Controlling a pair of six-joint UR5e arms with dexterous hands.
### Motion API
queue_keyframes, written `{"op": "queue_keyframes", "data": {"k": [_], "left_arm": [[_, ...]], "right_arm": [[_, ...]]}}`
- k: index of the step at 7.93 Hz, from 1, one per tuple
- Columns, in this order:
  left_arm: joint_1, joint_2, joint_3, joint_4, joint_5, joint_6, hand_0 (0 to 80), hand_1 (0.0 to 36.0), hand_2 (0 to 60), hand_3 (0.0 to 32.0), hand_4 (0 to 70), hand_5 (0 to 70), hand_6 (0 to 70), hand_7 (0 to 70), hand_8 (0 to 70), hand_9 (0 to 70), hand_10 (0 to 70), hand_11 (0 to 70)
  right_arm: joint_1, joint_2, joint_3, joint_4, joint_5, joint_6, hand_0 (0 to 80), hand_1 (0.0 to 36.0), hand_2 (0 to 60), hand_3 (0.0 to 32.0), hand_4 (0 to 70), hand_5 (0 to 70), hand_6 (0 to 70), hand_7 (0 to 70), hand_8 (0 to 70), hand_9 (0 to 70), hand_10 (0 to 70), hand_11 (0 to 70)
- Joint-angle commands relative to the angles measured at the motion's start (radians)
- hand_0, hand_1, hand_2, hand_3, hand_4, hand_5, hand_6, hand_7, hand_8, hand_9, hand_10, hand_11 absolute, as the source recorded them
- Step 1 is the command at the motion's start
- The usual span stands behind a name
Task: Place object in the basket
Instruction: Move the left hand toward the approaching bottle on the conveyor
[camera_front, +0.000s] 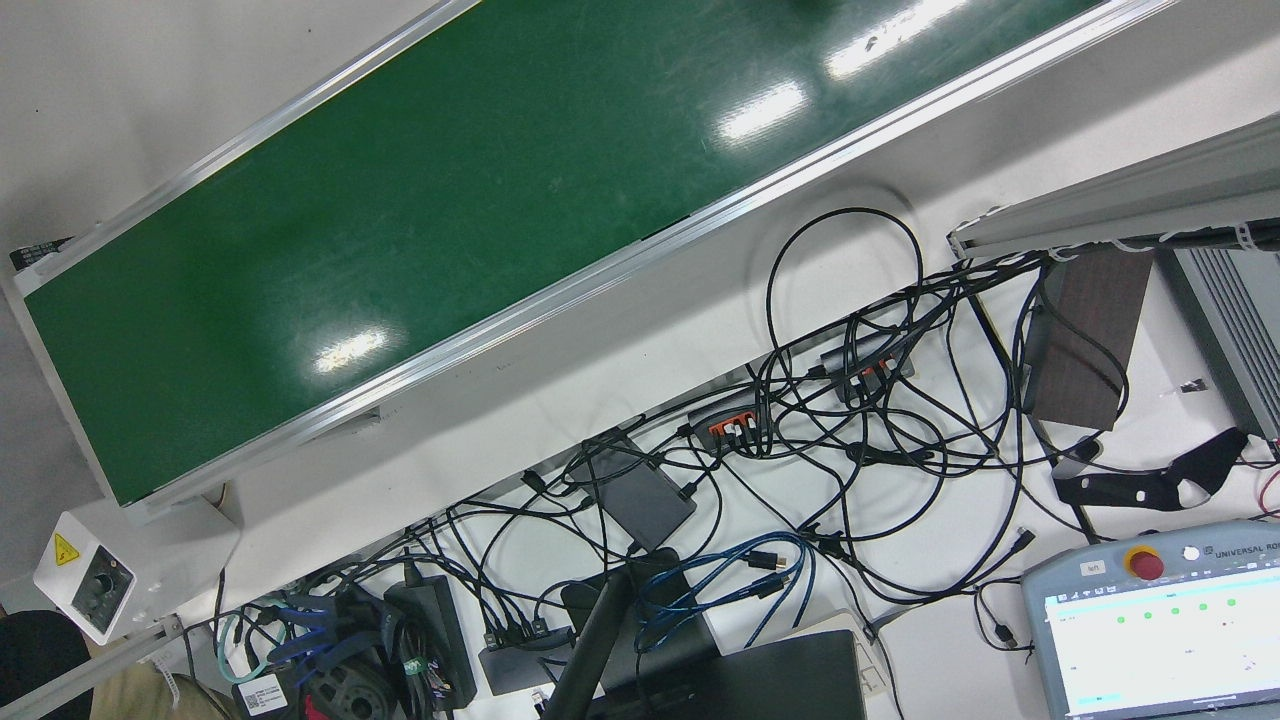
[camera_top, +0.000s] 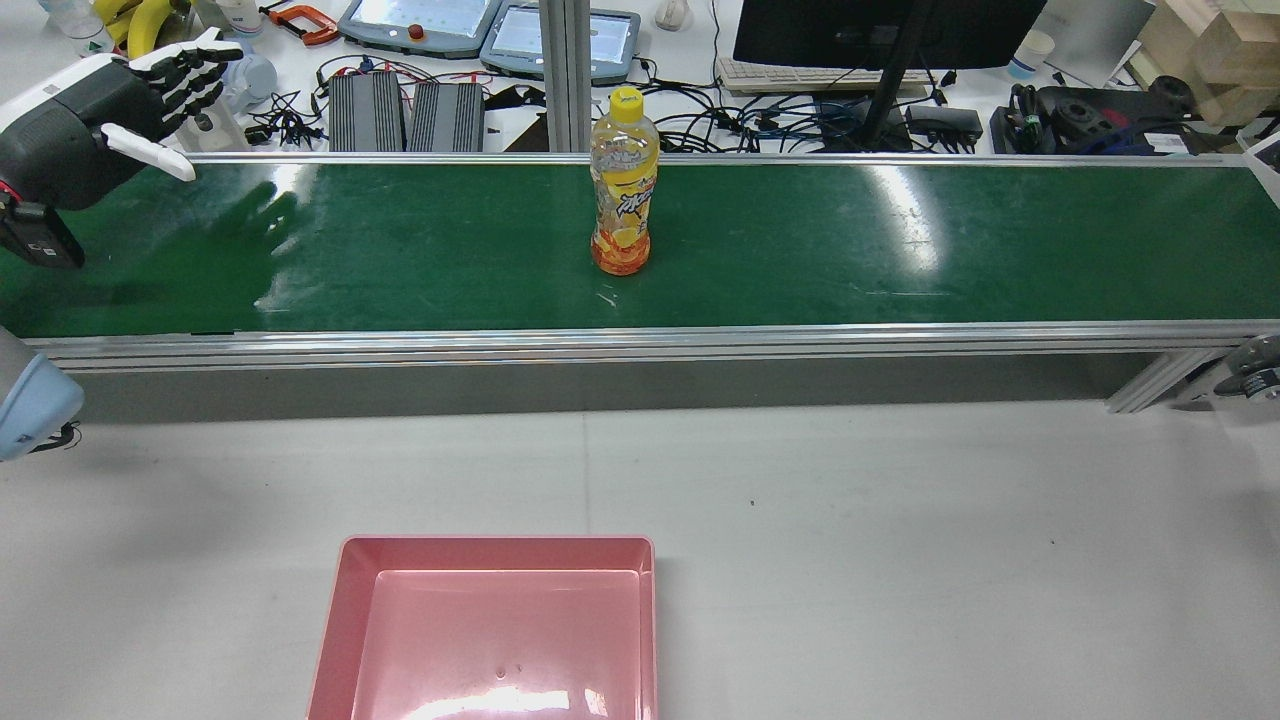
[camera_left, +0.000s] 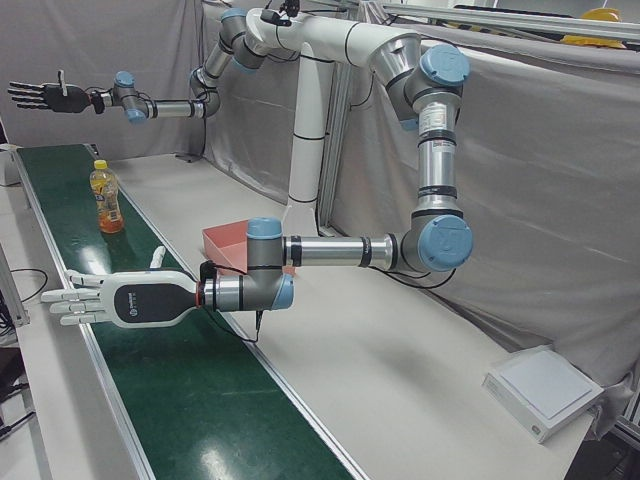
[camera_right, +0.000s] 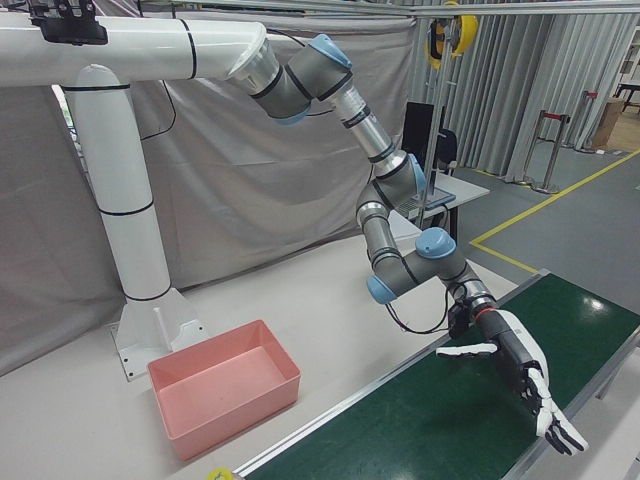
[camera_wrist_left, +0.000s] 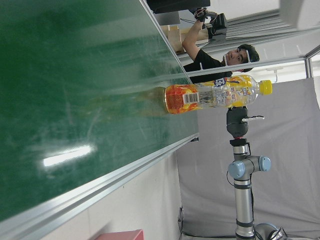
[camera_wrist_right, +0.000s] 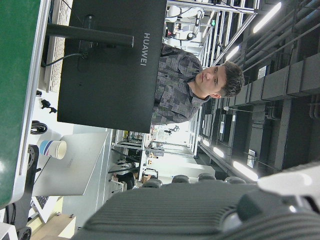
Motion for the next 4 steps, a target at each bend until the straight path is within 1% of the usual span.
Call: {"op": "queue_keyframes", "data": {"k": [1, 3, 4], "left_arm": [[0.036, -0.033, -0.001, 0.013, 0.000, 0.000, 58.5, 8.5, 0.0, 0.0, 13.1, 21.3, 0.0, 1.8, 3.0, 4.3, 0.9, 2.9], [0.040, -0.039, -0.001, 0.040, -0.002, 0.028, 58.6, 8.4, 0.0, 0.0, 13.7, 20.7, 0.0, 2.1, 3.2, 4.8, 1.6, 4.0], [0.040, -0.050, -0.001, 0.047, -0.002, 0.030, 58.2, 8.2, 0.0, 0.0, 13.0, 19.6, 0.0, 2.0, 3.3, 4.6, 2.3, 5.0]], "right_arm": [[0.000, 0.000, 0.000, 0.000, 0.000, 0.000, 0.0, 0.0, 0.0, 0.0, 0.0, 0.0, 0.0, 0.0, 0.0, 0.0, 0.0, 0.0], [0.000, 0.000, 0.000, 0.000, 0.000, 0.000, 0.0, 0.0, 0.0, 0.0, 0.0, 0.0, 0.0, 0.0, 0.0, 0.0, 0.0, 0.0], [0.000, 0.000, 0.000, 0.000, 0.000, 0.000, 0.0, 0.0, 0.0, 0.0, 0.0, 0.0, 0.0, 0.0, 0.0, 0.0, 0.0, 0.0]]}}
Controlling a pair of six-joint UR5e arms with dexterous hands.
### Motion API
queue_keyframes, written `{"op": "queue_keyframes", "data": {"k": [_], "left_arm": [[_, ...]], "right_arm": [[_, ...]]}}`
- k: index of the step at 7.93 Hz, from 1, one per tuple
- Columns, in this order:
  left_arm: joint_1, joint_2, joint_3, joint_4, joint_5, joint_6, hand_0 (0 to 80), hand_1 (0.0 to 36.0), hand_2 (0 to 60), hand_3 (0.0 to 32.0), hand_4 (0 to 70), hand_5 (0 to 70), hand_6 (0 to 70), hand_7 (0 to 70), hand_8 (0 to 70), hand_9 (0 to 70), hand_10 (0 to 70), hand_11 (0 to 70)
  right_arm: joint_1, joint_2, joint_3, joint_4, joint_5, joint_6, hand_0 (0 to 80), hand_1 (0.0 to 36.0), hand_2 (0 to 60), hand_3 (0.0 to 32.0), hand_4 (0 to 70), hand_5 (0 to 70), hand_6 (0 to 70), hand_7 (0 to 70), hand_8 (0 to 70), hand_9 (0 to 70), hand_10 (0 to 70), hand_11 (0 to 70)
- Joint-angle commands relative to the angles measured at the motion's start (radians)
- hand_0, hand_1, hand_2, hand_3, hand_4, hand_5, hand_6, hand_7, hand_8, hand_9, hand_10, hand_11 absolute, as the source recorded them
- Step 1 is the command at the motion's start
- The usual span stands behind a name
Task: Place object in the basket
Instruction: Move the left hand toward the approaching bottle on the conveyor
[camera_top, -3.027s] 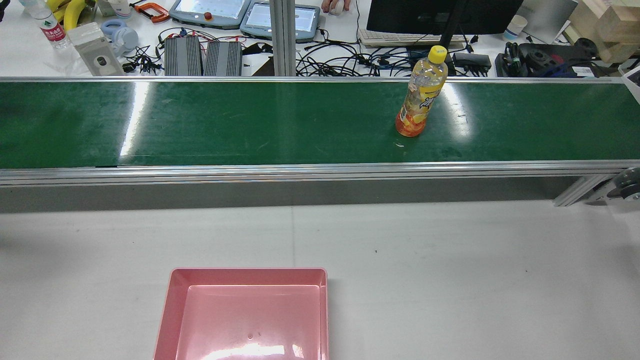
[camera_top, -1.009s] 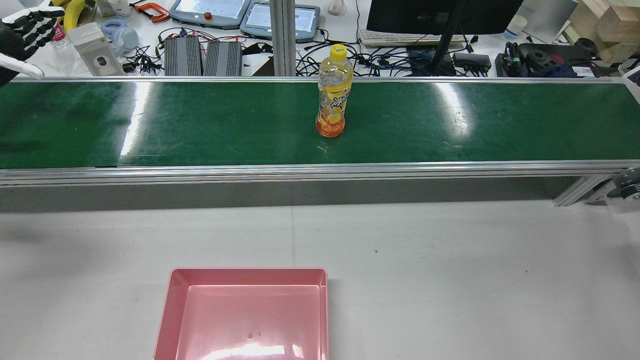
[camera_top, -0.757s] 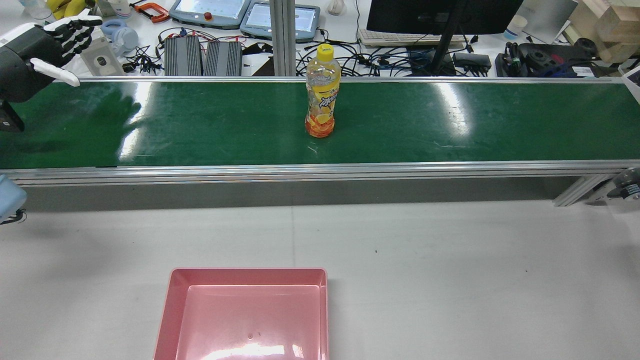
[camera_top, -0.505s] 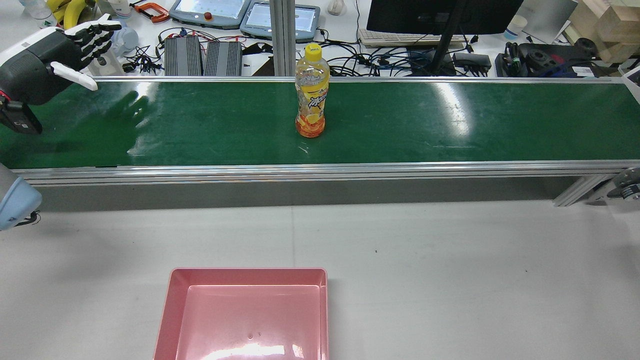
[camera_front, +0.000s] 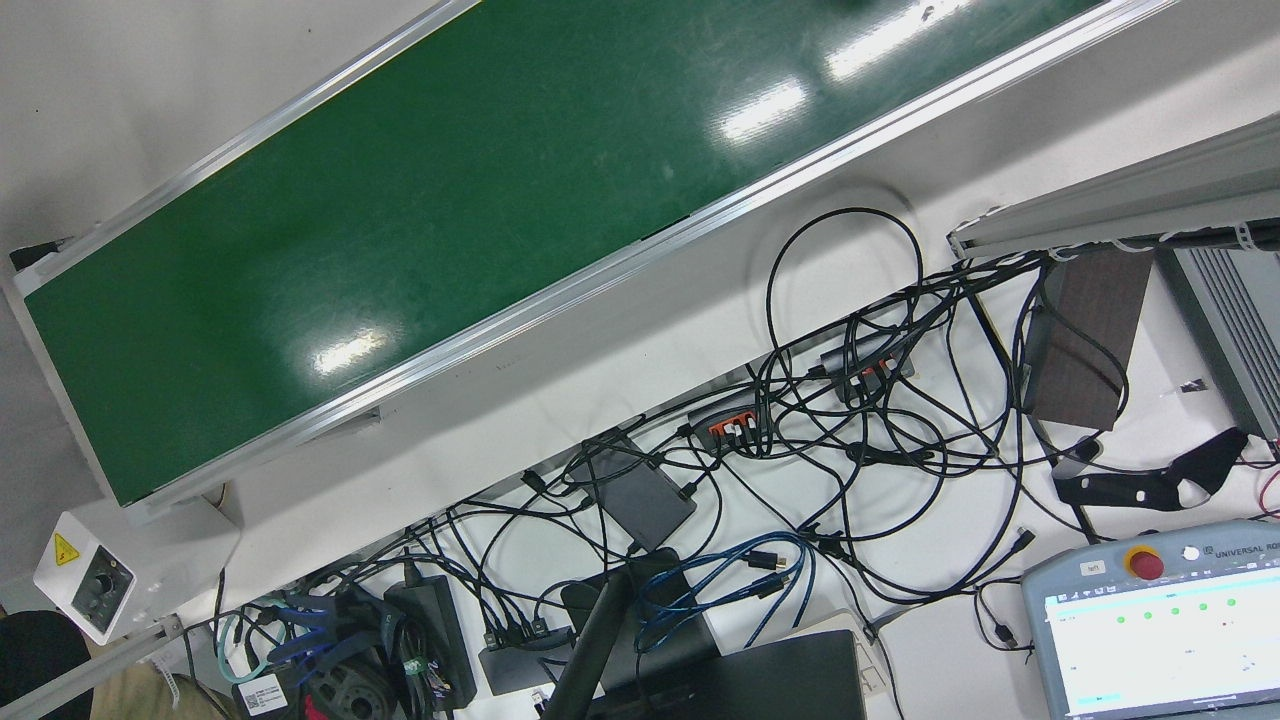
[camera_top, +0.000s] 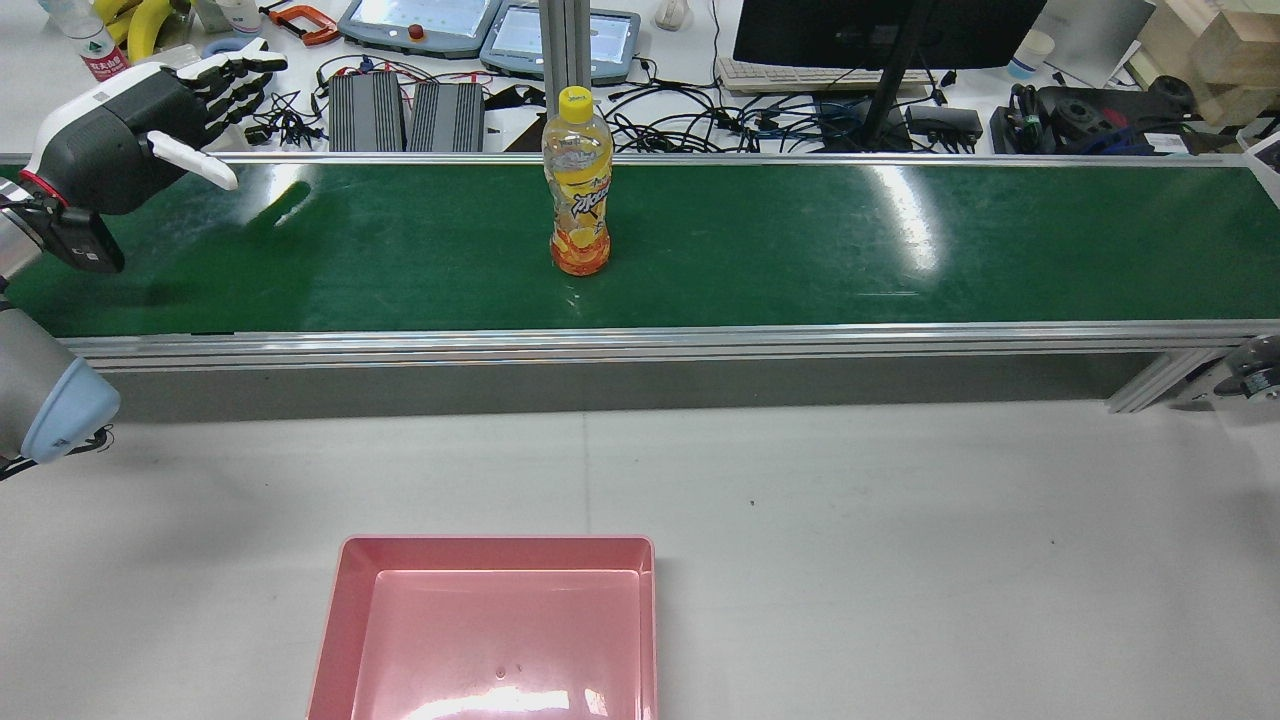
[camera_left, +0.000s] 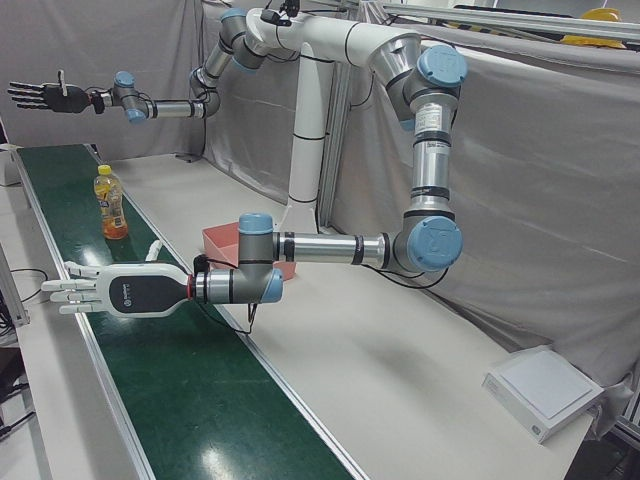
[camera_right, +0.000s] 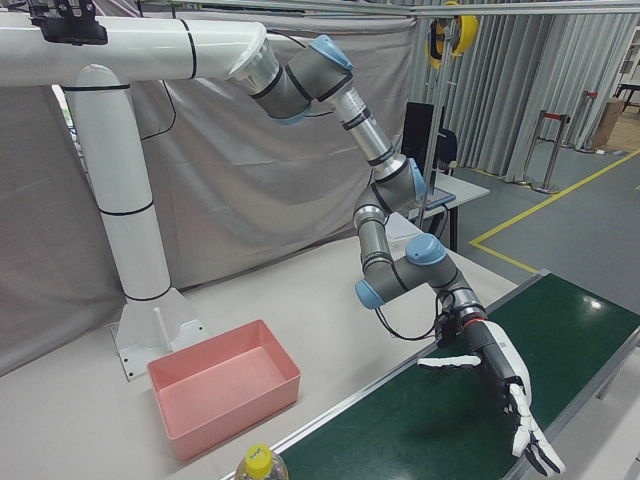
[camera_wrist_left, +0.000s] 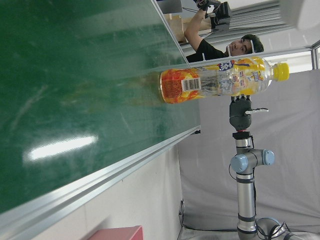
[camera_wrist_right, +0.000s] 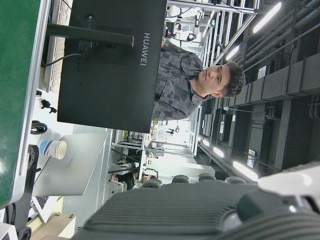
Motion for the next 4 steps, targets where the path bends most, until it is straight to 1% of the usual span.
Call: {"op": "queue_keyframes", "data": {"k": [1, 3, 4], "left_arm": [[0.004, -0.026, 0.000, 0.025, 0.000, 0.015, 57.8, 7.9, 0.0, 0.0, 12.5, 18.9, 0.0, 2.1, 3.0, 3.9, 2.6, 5.3], [0.004, -0.032, 0.001, 0.020, -0.002, 0.021, 57.0, 7.9, 0.0, 0.0, 11.7, 18.1, 0.0, 2.5, 2.5, 3.8, 1.9, 4.3], [0.004, -0.034, 0.001, 0.017, -0.002, 0.021, 56.4, 7.8, 0.0, 0.0, 10.4, 16.3, 0.0, 2.6, 2.1, 3.6, 1.5, 3.7]], "right_arm": [[0.000, 0.000, 0.000, 0.000, 0.000, 0.000, 0.0, 0.0, 0.0, 0.0, 0.0, 0.0, 0.0, 0.0, 0.0, 0.0, 0.0, 0.0], [0.000, 0.000, 0.000, 0.000, 0.000, 0.000, 0.0, 0.0, 0.0, 0.0, 0.0, 0.0, 0.0, 0.0, 0.0, 0.0, 0.0, 0.0], [0.000, 0.000, 0.000, 0.000, 0.000, 0.000, 0.0, 0.0, 0.0, 0.0, 0.0, 0.0, 0.0, 0.0, 0.0, 0.0, 0.0, 0.0]]}}
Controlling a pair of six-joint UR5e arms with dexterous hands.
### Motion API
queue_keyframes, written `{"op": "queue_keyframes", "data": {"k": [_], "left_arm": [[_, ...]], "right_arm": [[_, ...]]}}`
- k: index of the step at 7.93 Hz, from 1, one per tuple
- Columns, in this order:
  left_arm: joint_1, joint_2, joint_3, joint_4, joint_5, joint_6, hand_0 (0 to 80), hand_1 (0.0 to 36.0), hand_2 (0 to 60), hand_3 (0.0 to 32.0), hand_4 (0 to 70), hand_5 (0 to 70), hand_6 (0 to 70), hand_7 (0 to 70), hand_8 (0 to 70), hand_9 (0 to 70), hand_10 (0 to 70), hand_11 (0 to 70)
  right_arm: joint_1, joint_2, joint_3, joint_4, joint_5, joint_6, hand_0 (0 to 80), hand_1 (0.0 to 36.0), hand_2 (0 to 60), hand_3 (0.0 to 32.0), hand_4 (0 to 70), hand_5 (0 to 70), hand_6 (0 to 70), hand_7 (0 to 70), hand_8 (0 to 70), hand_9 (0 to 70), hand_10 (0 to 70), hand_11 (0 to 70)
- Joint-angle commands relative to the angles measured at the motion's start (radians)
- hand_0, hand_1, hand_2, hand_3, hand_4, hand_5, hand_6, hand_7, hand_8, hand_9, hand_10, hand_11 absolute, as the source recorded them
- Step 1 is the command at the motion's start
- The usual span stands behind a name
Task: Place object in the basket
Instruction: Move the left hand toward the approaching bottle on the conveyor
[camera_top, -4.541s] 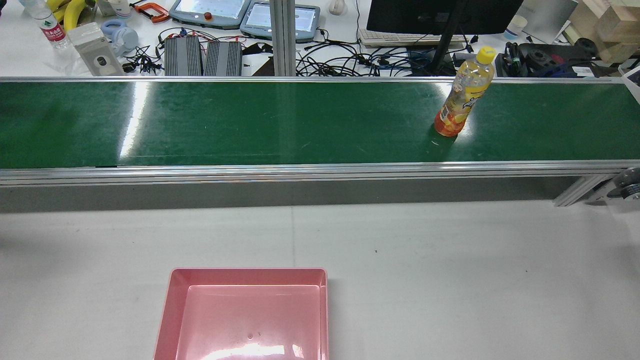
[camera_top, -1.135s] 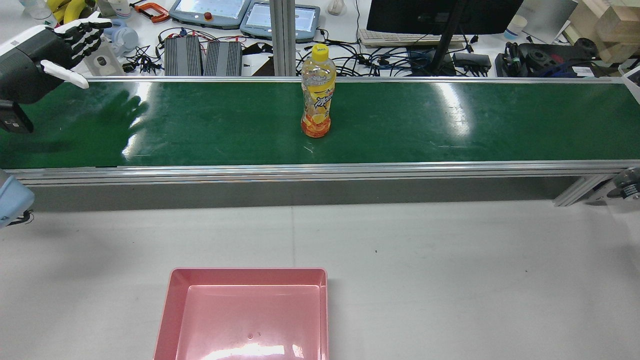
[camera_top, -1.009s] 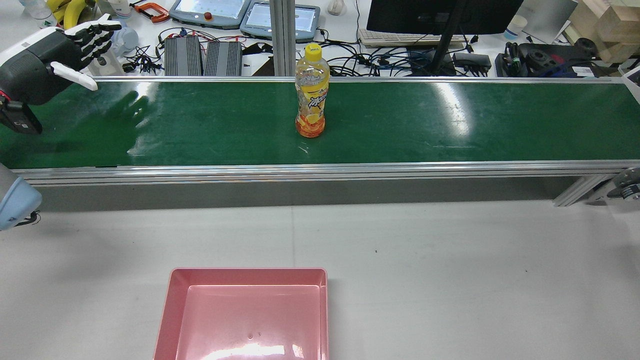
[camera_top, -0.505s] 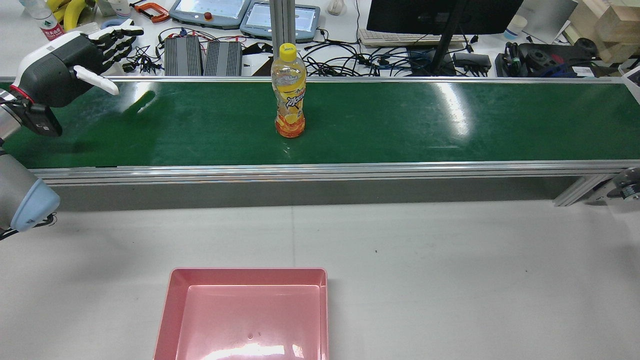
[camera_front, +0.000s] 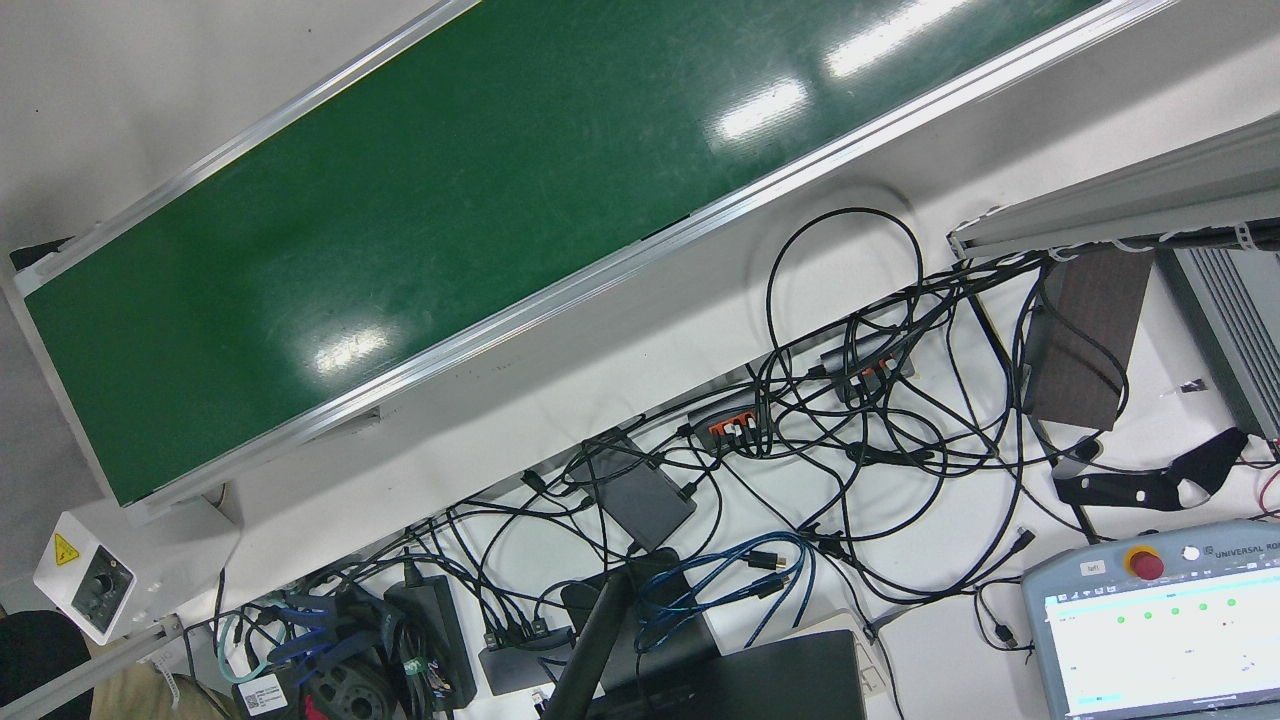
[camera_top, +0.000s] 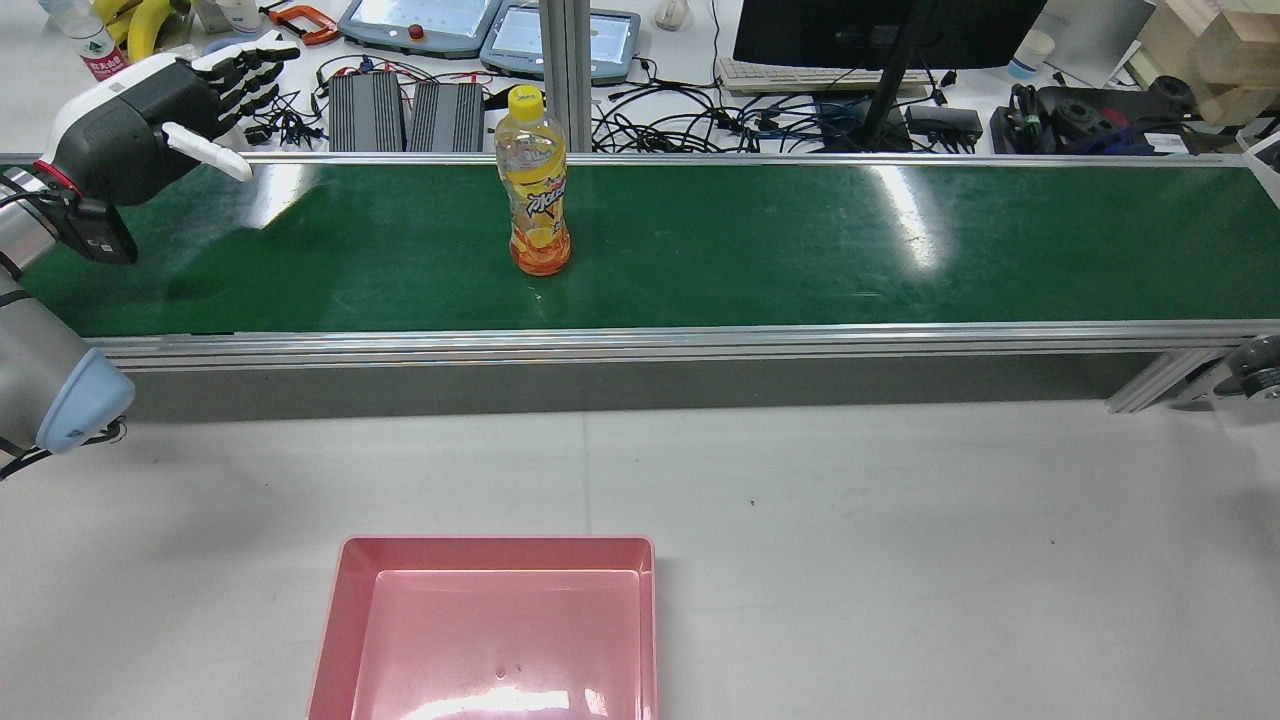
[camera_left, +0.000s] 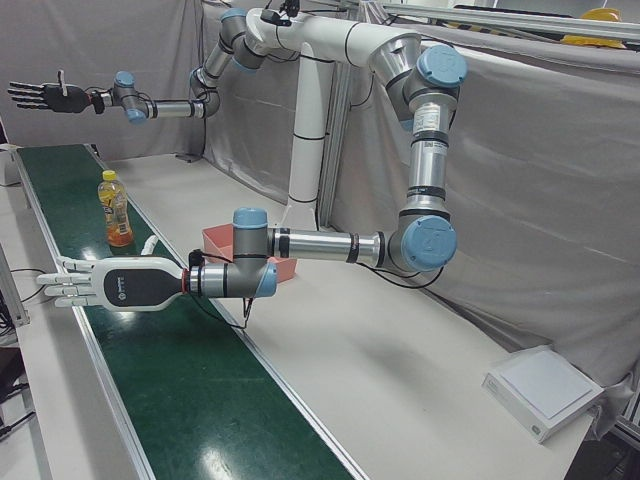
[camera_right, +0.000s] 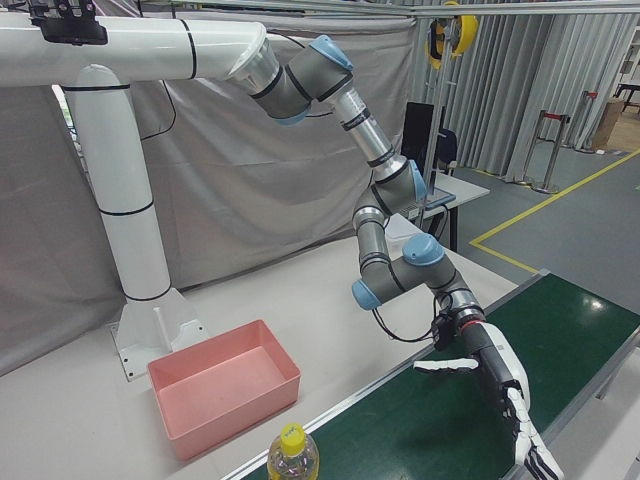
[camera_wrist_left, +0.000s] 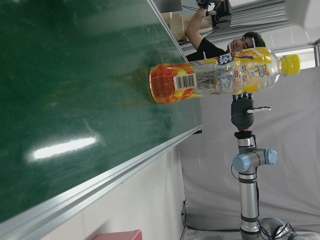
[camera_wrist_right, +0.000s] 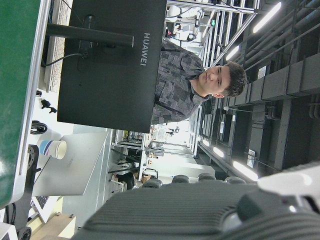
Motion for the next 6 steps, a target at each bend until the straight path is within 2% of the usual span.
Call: {"op": "queue_keyframes", "data": {"k": [1, 4, 6], "left_arm": [[0.002, -0.006, 0.005, -0.023, -0.002, 0.002, 56.4, 7.7, 0.0, 0.0, 10.6, 15.6, 0.0, 2.6, 1.8, 3.2, 1.2, 3.2], [0.008, -0.007, 0.014, -0.054, -0.002, 0.004, 54.9, 6.8, 0.0, 0.0, 9.8, 15.4, 0.0, 2.3, 1.4, 2.8, 1.5, 3.7], [0.010, -0.039, 0.021, -0.055, -0.002, 0.007, 54.9, 6.7, 0.0, 0.0, 10.1, 16.4, 0.0, 2.3, 1.4, 3.2, 1.3, 3.3]], "right_arm": [[0.000, 0.000, 0.000, 0.000, 0.000, 0.000, 0.0, 0.0, 0.0, 0.0, 0.0, 0.0, 0.0, 0.0, 0.0, 0.0, 0.0, 0.0], [0.000, 0.000, 0.000, 0.000, 0.000, 0.000, 0.0, 0.0, 0.0, 0.0, 0.0, 0.0, 0.0, 0.0, 0.0, 0.0, 0.0, 0.0], [0.000, 0.000, 0.000, 0.000, 0.000, 0.000, 0.0, 0.0, 0.0, 0.0, 0.0, 0.0, 0.0, 0.0, 0.0, 0.0, 0.0, 0.0]]}}
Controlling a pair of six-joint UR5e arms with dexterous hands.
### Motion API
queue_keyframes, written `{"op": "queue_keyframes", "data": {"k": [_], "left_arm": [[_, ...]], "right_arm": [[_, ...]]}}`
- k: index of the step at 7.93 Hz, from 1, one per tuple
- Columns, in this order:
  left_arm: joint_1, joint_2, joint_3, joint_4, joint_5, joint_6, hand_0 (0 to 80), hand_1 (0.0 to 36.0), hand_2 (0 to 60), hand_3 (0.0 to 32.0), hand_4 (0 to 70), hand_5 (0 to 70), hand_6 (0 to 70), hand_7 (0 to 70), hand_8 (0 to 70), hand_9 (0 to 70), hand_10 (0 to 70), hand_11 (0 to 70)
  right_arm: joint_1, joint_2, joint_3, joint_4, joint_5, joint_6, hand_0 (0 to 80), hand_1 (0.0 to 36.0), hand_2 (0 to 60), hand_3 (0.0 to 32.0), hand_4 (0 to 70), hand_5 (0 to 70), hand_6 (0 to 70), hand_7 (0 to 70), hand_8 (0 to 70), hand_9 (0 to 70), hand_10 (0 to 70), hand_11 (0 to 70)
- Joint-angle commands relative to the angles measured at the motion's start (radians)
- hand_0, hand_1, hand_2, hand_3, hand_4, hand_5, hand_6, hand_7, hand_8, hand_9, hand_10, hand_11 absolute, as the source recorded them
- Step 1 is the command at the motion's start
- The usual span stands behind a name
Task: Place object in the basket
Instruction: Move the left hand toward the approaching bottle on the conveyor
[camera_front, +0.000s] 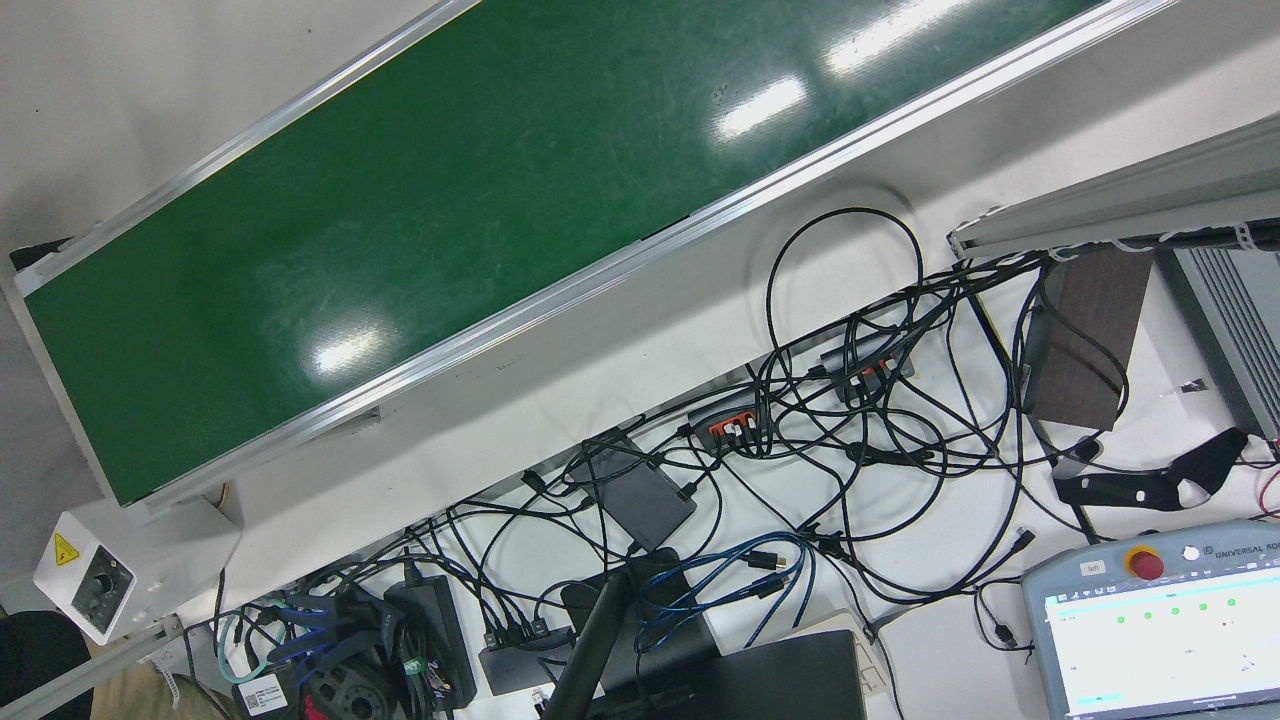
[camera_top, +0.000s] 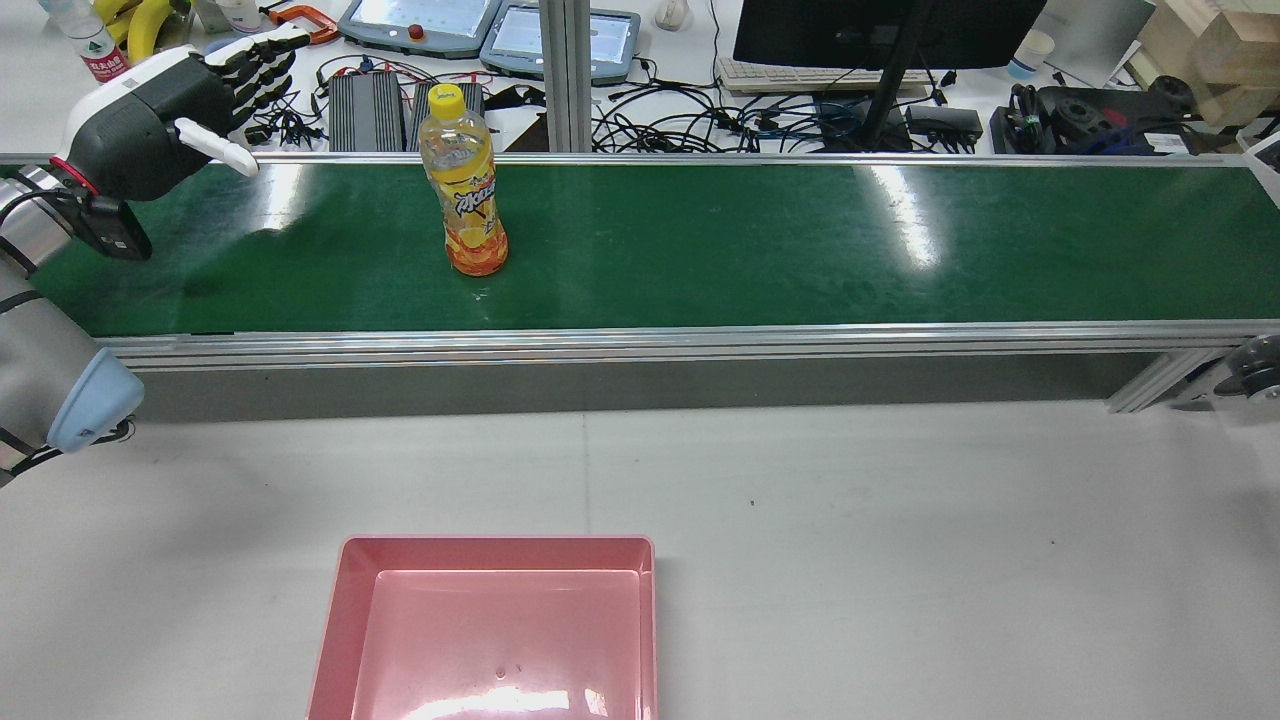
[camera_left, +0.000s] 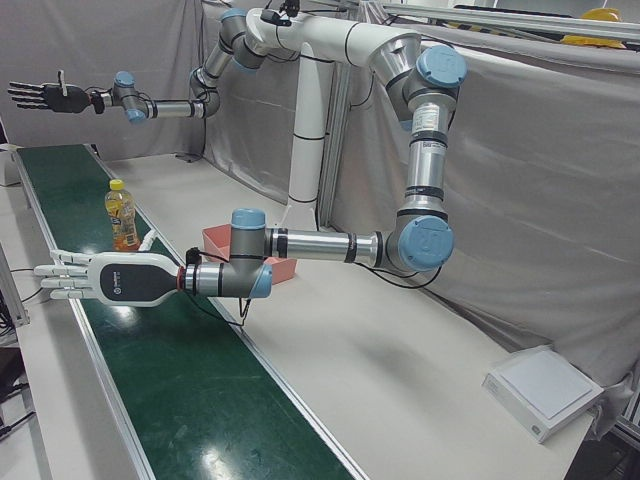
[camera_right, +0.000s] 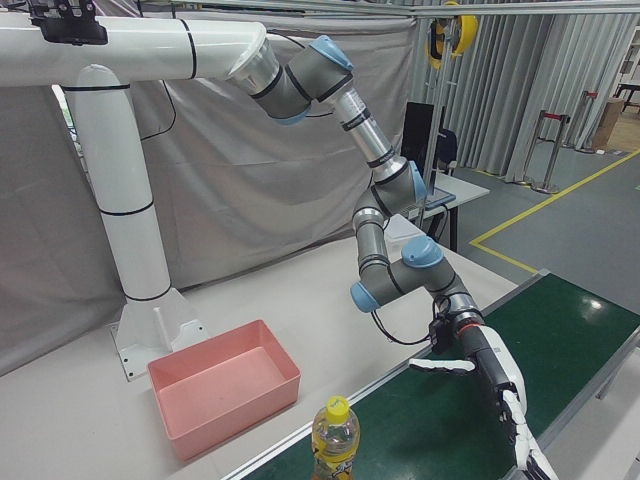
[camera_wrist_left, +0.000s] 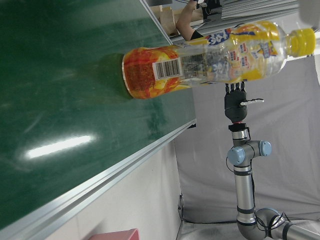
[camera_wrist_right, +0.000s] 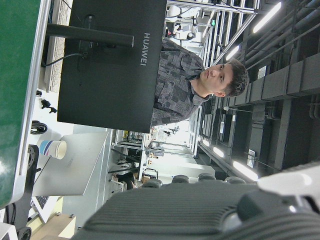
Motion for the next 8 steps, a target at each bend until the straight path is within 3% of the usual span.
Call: {"op": "queue_keyframes", "data": {"k": [1, 4, 8], "left_arm": [[0.002, -0.033, 0.006, -0.003, 0.001, 0.014, 55.0, 6.8, 0.0, 0.0, 11.0, 16.4, 0.0, 2.7, 1.6, 3.4, 0.8, 2.6], [0.074, -0.059, 0.015, 0.000, 0.002, 0.022, 54.9, 6.9, 0.0, 0.0, 11.3, 17.7, 0.0, 2.7, 1.7, 3.7, 0.4, 1.9], [0.079, -0.078, 0.026, 0.000, 0.002, 0.020, 54.6, 5.8, 0.0, 0.0, 11.0, 17.0, 0.0, 2.1, 1.4, 3.1, 0.3, 1.8]], "right_arm": [[0.000, 0.000, 0.000, 0.000, 0.000, 0.000, 0.0, 0.0, 0.0, 0.0, 0.0, 0.0, 0.0, 0.0, 0.0, 0.0, 0.0, 0.0], [0.000, 0.000, 0.000, 0.000, 0.000, 0.000, 0.0, 0.0, 0.0, 0.0, 0.0, 0.0, 0.0, 0.0, 0.0, 0.0, 0.0, 0.0], [0.000, 0.000, 0.000, 0.000, 0.000, 0.000, 0.0, 0.0, 0.0, 0.0, 0.0, 0.0, 0.0, 0.0, 0.0, 0.0, 0.0, 0.0]]}}
